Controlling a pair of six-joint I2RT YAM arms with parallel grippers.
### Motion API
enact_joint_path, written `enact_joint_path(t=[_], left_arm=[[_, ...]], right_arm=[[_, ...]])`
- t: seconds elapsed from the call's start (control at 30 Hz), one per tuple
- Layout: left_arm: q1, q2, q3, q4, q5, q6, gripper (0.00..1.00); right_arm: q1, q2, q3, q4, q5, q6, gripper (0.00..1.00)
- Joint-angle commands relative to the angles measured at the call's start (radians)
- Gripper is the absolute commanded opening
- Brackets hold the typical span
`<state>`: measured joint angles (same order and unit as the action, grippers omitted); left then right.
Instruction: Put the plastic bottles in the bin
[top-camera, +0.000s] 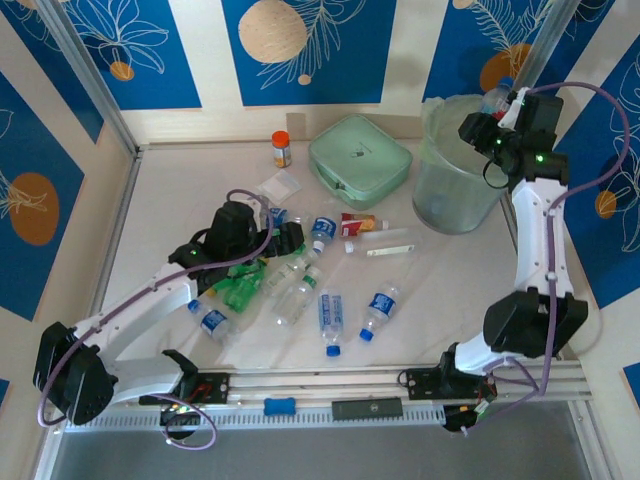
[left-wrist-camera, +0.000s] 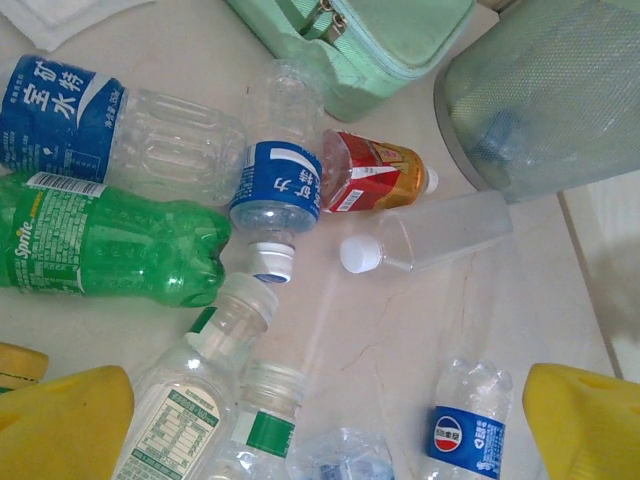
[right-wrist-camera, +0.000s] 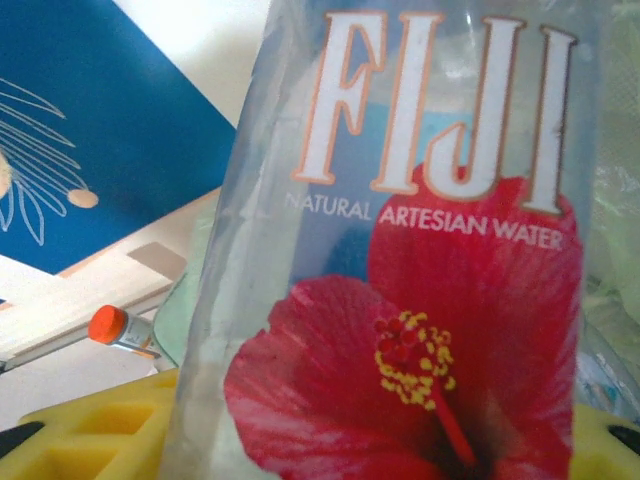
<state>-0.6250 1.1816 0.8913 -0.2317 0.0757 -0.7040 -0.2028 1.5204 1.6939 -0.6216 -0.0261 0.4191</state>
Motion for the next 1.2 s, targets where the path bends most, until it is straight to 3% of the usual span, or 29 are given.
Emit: enact_joint_path(t=[0.0, 0.37, 0.57, 0.7, 0.87, 1.17], left_arm=[[-0.010, 0.011, 0.033, -0.047, -0.042, 0.039, 0.99], [-0.013, -0.019, 0.026, -0.077, -0.061, 0.049, 0.99], [-0.013, -0.027, 0.021, -0.080, -0.071, 0.051, 0.99], [-0.013, -0.029, 0.021, -0.085, -0.081, 0.052, 0.99], [-0.012, -0.040, 0.024, -0.112, -0.119, 0.044, 0.99], [-0.013, -0.084, 0.032, -0.331, -0.212, 0.037, 0.99]], right_arm=[[-0.007, 0.082, 0.086, -0.093, -0.048, 0.026, 0.50], [-0.009, 0.280, 0.227, -0.207, -0.094, 0.046, 0.53], [-0.009, 0.266, 0.237, -0.201, -0.076, 0.049, 0.73], [-0.007, 0.230, 0.247, -0.194, -0.063, 0.049, 0.84], [0.017, 0.138, 0.222, -0.163, -0.042, 0.043, 0.85], [0.194, -0.105, -0.022, 0.002, 0.013, 0.001, 0.98]])
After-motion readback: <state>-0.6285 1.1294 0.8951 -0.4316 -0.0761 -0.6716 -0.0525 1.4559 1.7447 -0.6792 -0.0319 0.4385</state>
